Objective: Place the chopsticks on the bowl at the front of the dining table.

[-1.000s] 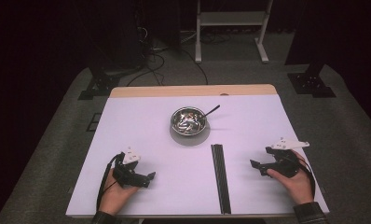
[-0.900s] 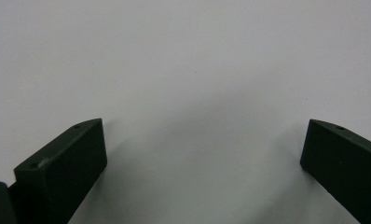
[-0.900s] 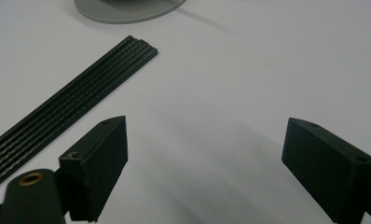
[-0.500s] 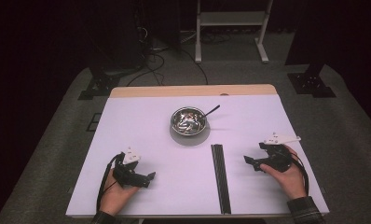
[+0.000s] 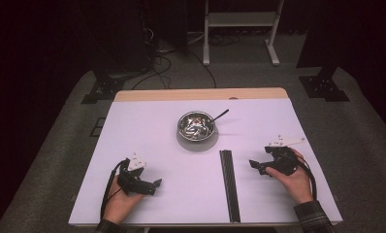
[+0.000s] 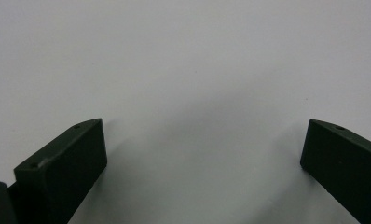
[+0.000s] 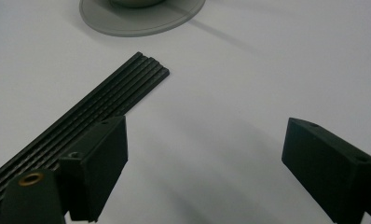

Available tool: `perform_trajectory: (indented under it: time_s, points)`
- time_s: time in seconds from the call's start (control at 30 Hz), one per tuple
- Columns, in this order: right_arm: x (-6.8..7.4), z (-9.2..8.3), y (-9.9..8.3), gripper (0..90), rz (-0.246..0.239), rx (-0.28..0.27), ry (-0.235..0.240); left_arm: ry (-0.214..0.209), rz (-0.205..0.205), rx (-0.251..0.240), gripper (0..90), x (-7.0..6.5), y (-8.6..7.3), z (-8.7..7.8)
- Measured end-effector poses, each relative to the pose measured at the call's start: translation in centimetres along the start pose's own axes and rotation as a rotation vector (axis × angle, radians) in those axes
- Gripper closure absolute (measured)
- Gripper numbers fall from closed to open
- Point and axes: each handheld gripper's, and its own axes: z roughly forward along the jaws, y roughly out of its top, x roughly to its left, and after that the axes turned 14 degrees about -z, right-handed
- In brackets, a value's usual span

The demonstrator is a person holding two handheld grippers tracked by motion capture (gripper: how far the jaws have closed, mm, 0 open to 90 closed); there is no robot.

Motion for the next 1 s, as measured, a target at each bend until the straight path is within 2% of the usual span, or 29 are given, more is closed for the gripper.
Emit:
perform_trajectory:
  time_s: [0.4, 0.6, 1.0]
  points:
    - [0.0, 1.1, 1.3, 12.8, -0.014, 0.006, 0.007, 0.001, 0.002, 0.001, 0.0, 0.0, 0.0, 0.0]
    - [-0.3, 1.7, 2.0, 12.8, -0.003, -0.004, 0.021, 0.001, 0.003, 0.002, 0.0, 0.0, 0.0, 0.0]
    - [-0.2, 3.0, 3.1, 12.8, -0.023, 0.004, 0.036, 0.001, 0.002, 0.002, 0.0, 0.0, 0.0, 0.0]
